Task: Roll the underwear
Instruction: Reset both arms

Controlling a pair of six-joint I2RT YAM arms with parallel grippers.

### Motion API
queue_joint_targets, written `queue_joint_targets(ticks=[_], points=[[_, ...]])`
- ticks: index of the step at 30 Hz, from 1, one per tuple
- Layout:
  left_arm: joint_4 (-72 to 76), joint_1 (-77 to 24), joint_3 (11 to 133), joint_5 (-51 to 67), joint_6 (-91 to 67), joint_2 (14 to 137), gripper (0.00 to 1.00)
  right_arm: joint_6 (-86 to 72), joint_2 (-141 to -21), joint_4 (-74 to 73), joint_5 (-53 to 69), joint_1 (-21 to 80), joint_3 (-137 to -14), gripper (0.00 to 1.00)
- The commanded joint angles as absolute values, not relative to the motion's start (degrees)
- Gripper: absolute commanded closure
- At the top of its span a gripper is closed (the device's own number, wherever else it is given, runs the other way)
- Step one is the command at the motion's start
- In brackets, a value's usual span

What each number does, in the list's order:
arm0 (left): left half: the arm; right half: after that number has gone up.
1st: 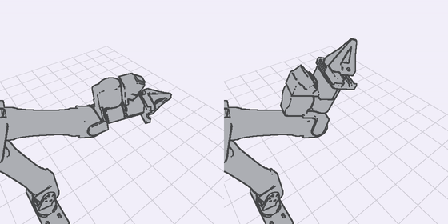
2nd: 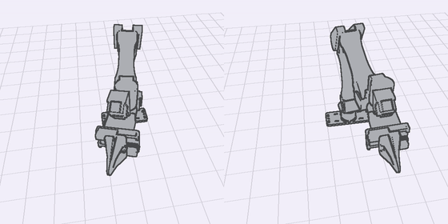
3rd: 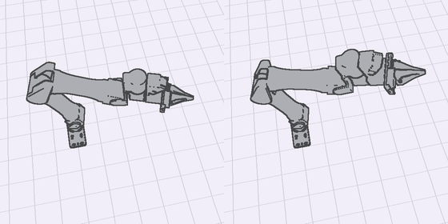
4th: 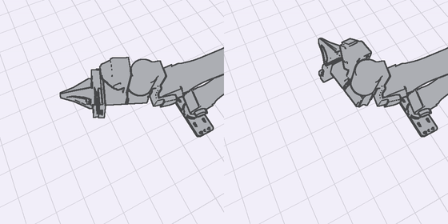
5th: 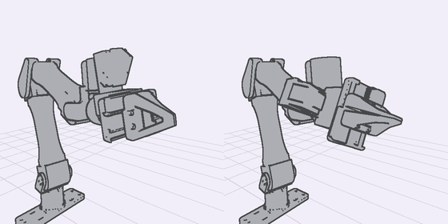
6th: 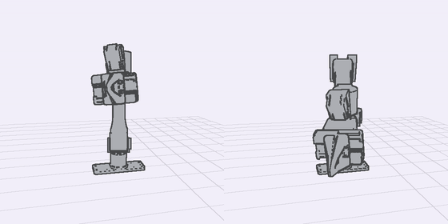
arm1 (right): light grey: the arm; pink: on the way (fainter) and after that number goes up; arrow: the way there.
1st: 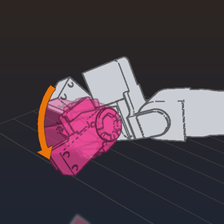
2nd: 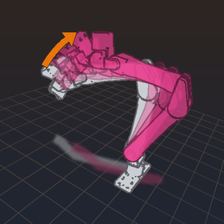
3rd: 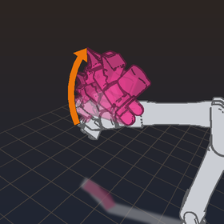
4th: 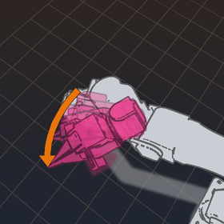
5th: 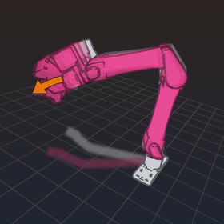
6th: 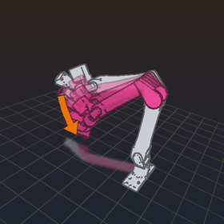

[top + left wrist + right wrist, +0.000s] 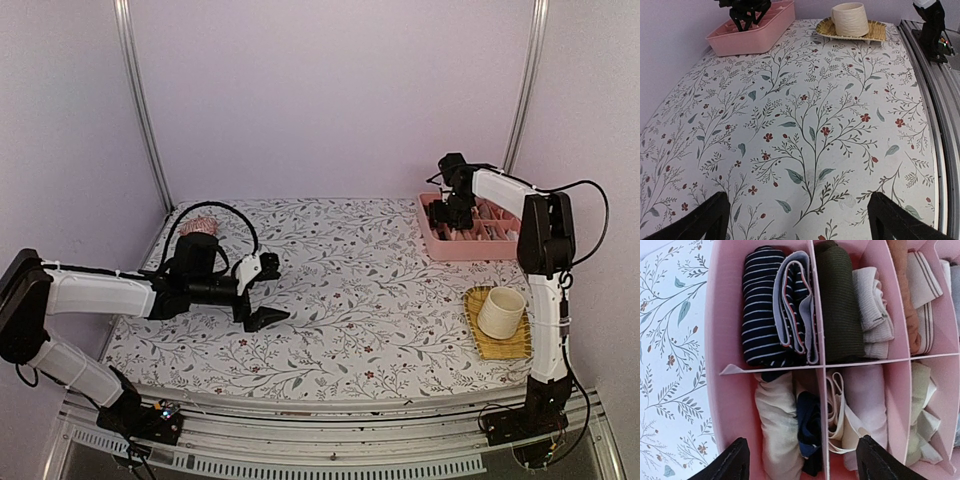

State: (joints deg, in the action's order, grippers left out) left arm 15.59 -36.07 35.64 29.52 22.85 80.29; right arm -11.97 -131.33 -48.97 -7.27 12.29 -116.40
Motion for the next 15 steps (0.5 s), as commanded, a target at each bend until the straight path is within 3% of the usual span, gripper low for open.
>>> queue_joint_targets(ticks=[1, 7, 15], points=[[16.52, -35.42, 35.42, 29.22, 22.63, 79.8, 0.01, -12.04, -125.46, -50.66, -7.55, 13.54, -117.58, 0.21], [16.18, -34.03, 36.64, 25.62, 20.93, 77.2, 0.01, -11.98, -115.54, -48.18, -14.96, 19.07, -112.79, 0.0], [13.13, -26.09, 39.93, 13.82, 15.09, 67.9, 0.01, -10.25, -98.48, -32.95, -26.93, 34.7, -91.26, 0.01]])
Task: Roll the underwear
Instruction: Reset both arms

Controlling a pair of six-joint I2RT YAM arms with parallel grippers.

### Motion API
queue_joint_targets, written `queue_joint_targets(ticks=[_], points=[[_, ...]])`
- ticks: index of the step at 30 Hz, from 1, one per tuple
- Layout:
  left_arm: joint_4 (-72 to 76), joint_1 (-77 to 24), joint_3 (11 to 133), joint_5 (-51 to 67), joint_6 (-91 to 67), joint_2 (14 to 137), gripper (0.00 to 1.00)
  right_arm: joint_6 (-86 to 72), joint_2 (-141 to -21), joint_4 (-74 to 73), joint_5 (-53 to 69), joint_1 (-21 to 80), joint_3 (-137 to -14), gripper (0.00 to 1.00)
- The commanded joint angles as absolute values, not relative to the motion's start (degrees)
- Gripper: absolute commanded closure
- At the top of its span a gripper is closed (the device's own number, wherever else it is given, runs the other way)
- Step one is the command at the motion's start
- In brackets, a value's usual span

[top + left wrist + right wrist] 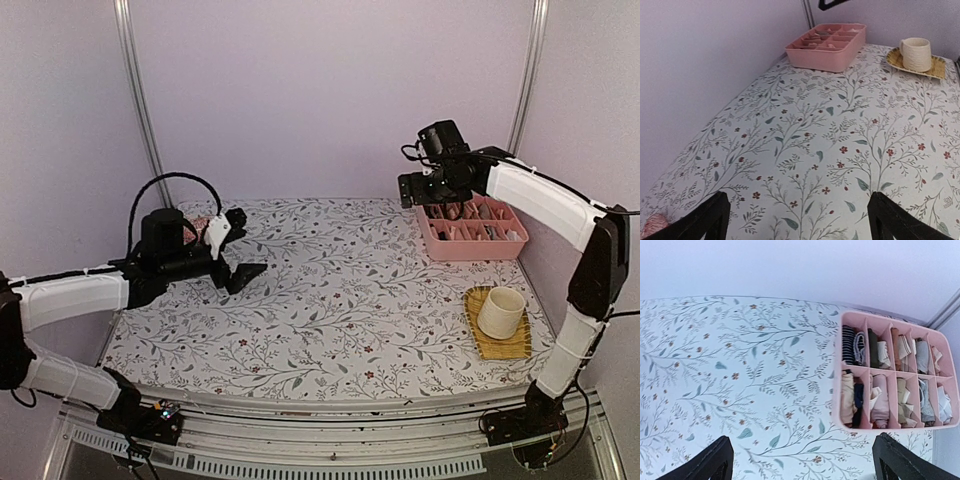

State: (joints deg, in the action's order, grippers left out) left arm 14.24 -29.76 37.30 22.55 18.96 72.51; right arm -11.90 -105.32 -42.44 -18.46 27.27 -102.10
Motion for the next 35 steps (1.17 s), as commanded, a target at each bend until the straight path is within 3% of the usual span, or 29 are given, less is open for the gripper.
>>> queue_joint_targets(ticks=[1, 4, 10, 14, 21, 35], points=[[12.38, -25.17, 40.07, 11.08, 14.47, 66.66, 0.01, -8.94, -96.03, -29.43, -29.05, 38.04, -87.42, 0.01], [9.27, -22.74, 39.7, 3.47, 11.12, 62.26, 0.02, -7.65, -89.84, -22.54, -33.03, 44.87, -78.08, 0.01], [1.87, -16.78, 34.87, 5.83, 8.84, 51.27, 0.01, -16.36, -74.16, -11.45, -22.63, 47.71, -58.66, 0.01], [0.48, -15.43, 29.39, 5.96, 10.1, 41.76, 0.01, -16.4, -66.7, -9.64, -23.11, 48.18, -51.28, 0.01], [1.8, -15.16, 24.3, 0.54, 10.81, 33.98, 0.02, -18.08, -60.28, -9.92, -23.2, 51.33, -46.05, 0.01], [3.26, -15.14, 23.72, -0.85, 11.21, 38.42, 0.01, -18.46, -54.75, -7.26, -29.94, 51.33, -43.57, 0.01]])
